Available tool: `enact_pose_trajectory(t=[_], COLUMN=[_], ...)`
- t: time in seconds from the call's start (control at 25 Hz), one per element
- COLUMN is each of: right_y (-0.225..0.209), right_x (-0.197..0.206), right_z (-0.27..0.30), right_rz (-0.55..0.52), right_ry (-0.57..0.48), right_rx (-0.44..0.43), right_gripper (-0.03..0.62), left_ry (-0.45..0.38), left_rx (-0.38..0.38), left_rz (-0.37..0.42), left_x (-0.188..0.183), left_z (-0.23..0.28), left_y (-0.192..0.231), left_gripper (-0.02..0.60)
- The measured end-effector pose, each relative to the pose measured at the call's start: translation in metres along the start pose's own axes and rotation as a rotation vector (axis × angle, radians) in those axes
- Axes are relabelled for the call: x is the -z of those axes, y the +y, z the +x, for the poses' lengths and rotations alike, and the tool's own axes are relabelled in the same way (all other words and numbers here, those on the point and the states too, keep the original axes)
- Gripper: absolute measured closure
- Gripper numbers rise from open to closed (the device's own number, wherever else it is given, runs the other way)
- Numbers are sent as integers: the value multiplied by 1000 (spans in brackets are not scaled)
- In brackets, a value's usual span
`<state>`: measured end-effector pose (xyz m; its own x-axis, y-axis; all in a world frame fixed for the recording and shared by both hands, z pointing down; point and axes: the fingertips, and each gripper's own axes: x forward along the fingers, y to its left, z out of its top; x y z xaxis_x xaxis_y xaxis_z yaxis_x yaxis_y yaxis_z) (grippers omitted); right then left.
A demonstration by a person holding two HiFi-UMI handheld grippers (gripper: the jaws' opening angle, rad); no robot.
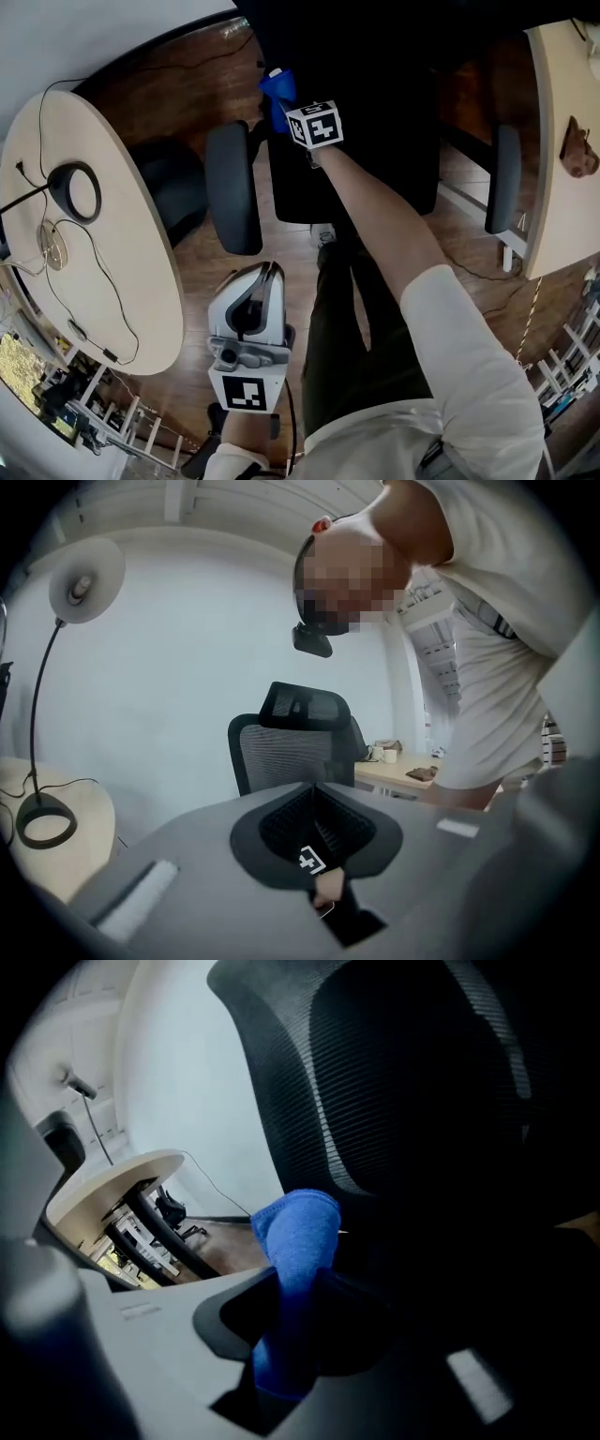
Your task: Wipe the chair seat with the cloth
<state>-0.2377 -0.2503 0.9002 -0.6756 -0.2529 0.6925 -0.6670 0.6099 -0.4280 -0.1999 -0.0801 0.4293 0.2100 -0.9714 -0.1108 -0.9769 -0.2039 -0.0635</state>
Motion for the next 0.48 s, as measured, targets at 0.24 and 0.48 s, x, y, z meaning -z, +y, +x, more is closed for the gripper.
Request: enact_pose_trajectory(t=[0.24,0.48], right_y=[-78,-263], right_x=[-2,22], right_z=[-37,-154], right_rz=[-26,78], right_ry=[19,87], right_rx=[127,452], right_gripper=[484,484], left_ry=[34,42], left_rx=[-28,-17], left_rz=[40,0], left_x=[0,-1], left_z=[50,67], left_y=[8,-6], left_gripper=[509,508])
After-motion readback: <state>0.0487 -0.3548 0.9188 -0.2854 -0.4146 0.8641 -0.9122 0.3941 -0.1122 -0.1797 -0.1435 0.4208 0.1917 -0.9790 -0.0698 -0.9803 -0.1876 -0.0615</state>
